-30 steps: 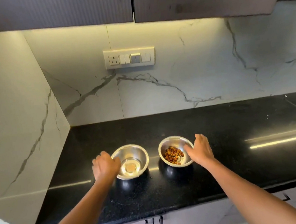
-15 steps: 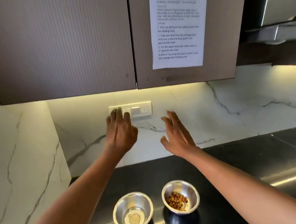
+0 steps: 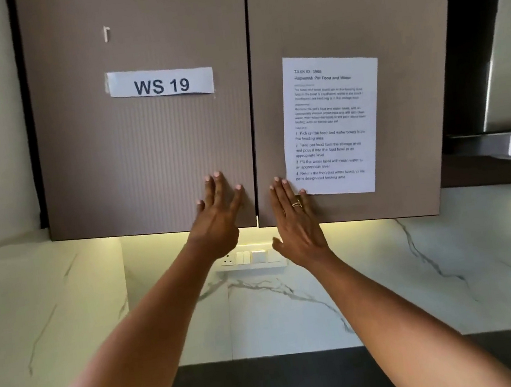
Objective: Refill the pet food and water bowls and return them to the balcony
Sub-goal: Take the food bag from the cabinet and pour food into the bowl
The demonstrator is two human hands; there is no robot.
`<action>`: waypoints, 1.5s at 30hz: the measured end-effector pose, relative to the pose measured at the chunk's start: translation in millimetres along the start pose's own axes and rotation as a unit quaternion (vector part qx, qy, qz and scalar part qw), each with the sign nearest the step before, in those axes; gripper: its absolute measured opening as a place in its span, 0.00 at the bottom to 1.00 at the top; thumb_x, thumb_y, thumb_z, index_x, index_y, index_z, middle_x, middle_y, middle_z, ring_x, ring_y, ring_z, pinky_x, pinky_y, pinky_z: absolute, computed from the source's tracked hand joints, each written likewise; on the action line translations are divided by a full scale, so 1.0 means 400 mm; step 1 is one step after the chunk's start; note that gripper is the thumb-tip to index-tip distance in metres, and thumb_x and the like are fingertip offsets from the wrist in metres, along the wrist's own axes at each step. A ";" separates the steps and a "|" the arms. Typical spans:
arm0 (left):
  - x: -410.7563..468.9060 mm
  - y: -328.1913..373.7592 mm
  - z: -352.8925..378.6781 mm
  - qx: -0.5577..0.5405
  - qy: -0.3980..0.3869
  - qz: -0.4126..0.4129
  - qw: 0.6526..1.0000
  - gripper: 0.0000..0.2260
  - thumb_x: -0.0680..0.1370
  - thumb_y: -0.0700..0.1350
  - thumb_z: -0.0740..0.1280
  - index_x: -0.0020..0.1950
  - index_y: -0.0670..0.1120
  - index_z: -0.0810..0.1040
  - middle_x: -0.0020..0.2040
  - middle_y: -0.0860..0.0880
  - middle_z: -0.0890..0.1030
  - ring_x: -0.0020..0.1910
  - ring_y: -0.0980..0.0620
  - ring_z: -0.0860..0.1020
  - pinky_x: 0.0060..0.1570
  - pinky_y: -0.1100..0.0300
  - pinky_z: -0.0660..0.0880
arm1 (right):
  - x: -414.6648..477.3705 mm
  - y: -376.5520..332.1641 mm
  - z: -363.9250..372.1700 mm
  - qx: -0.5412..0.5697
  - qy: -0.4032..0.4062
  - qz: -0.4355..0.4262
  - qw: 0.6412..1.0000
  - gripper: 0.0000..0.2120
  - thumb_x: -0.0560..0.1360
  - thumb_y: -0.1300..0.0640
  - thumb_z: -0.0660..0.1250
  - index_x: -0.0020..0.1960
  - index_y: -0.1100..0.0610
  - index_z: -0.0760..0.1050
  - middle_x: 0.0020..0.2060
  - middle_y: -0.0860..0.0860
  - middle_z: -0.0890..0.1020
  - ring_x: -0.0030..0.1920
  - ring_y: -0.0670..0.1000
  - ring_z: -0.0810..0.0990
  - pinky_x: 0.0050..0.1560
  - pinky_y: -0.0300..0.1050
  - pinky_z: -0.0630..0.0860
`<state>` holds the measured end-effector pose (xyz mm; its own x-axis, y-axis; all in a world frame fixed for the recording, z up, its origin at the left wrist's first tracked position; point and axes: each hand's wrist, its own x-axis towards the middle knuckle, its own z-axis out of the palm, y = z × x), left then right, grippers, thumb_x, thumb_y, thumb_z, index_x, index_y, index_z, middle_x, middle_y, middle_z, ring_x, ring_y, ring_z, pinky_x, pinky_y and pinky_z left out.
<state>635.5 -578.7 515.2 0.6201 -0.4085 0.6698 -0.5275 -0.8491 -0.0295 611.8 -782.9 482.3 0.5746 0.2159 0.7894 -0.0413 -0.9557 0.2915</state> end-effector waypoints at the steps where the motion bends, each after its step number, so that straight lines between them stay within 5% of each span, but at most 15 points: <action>1: 0.002 0.000 0.007 0.004 0.005 -0.002 1.000 0.40 0.80 0.39 0.62 0.83 0.52 0.39 0.79 0.40 0.27 0.78 0.36 0.28 0.77 0.33 0.51 | 0.013 0.000 0.009 -0.008 0.005 -0.003 1.000 0.57 0.71 0.44 0.76 0.85 0.63 0.44 0.84 0.62 0.44 0.84 0.62 0.44 0.81 0.66 0.53; 7: 0.013 -0.010 0.021 0.016 0.013 0.000 1.000 0.40 0.80 0.38 0.61 0.83 0.51 0.38 0.79 0.40 0.26 0.77 0.35 0.28 0.77 0.33 0.51 | 0.080 -0.015 0.057 -0.074 0.065 0.011 0.995 0.51 0.76 0.49 0.73 0.84 0.65 0.43 0.84 0.64 0.46 0.84 0.65 0.45 0.79 0.68 0.54; 15: 0.016 -0.015 0.036 0.016 0.014 -0.004 1.000 0.40 0.80 0.39 0.62 0.83 0.51 0.39 0.79 0.40 0.27 0.77 0.34 0.28 0.77 0.32 0.52 | 0.095 -0.044 0.088 -0.149 0.129 0.023 0.980 0.32 0.85 0.61 0.61 0.82 0.70 0.49 0.81 0.69 0.56 0.81 0.69 0.57 0.71 0.69 0.69; 27: 0.016 -0.019 0.020 0.014 -0.003 -0.009 1.000 0.41 0.79 0.36 0.62 0.83 0.52 0.39 0.79 0.40 0.27 0.77 0.36 0.27 0.78 0.36 0.48 | 0.053 -0.069 0.033 -0.152 0.232 0.007 0.961 0.26 0.84 0.67 0.61 0.80 0.68 0.61 0.78 0.66 0.67 0.78 0.65 0.67 0.66 0.62 0.77; 36: 0.019 0.013 -0.051 0.019 -0.051 -0.035 0.998 0.37 0.82 0.43 0.64 0.84 0.51 0.43 0.81 0.40 0.31 0.79 0.35 0.33 0.76 0.38 0.59 | -0.131 -0.039 -0.165 -0.093 0.275 0.021 0.957 0.25 0.83 0.70 0.60 0.79 0.69 0.63 0.78 0.66 0.66 0.79 0.64 0.66 0.67 0.54 0.79; 38: 0.023 0.040 -0.082 -0.005 -0.082 -0.045 0.996 0.36 0.83 0.46 0.64 0.84 0.49 0.46 0.82 0.37 0.35 0.80 0.31 0.37 0.77 0.39 0.55 | -0.179 -0.026 -0.220 -0.033 0.288 0.024 0.957 0.24 0.83 0.71 0.60 0.78 0.69 0.65 0.77 0.66 0.68 0.78 0.63 0.68 0.65 0.53 0.81; 40: 0.034 0.084 -0.105 -0.083 -0.091 -0.055 0.991 0.32 0.82 0.46 0.65 0.83 0.47 0.54 0.82 0.35 0.52 0.80 0.30 0.53 0.77 0.41 0.60 | -0.227 -0.010 -0.265 0.045 0.280 0.037 0.958 0.29 0.79 0.69 0.70 0.78 0.69 0.66 0.78 0.65 0.67 0.79 0.61 0.68 0.62 0.50 0.83; 42: 0.033 0.159 -0.125 -0.198 -0.069 -0.057 0.976 0.28 0.82 0.44 0.67 0.80 0.46 0.63 0.77 0.39 0.69 0.74 0.36 0.69 0.71 0.45 0.70 | -0.278 0.013 -0.306 0.112 0.252 0.057 0.959 0.40 0.73 0.62 0.79 0.79 0.68 0.65 0.79 0.63 0.67 0.79 0.59 0.67 0.63 0.43 0.79; 45: 0.008 0.304 -0.144 -0.354 -0.060 -0.038 0.933 0.21 0.82 0.46 0.66 0.76 0.49 0.71 0.70 0.44 0.78 0.67 0.44 0.77 0.67 0.50 0.73 | -0.361 0.057 -0.361 0.150 0.269 0.092 0.947 0.42 0.70 0.52 0.82 0.76 0.69 0.69 0.76 0.63 0.72 0.74 0.60 0.73 0.62 0.44 0.75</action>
<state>539.9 -664.0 556.6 0.7099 -0.4262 0.5607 -0.7037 -0.4606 0.5409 409.9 -806.8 453.1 0.0777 0.0338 0.9964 0.1797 -0.9835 0.0194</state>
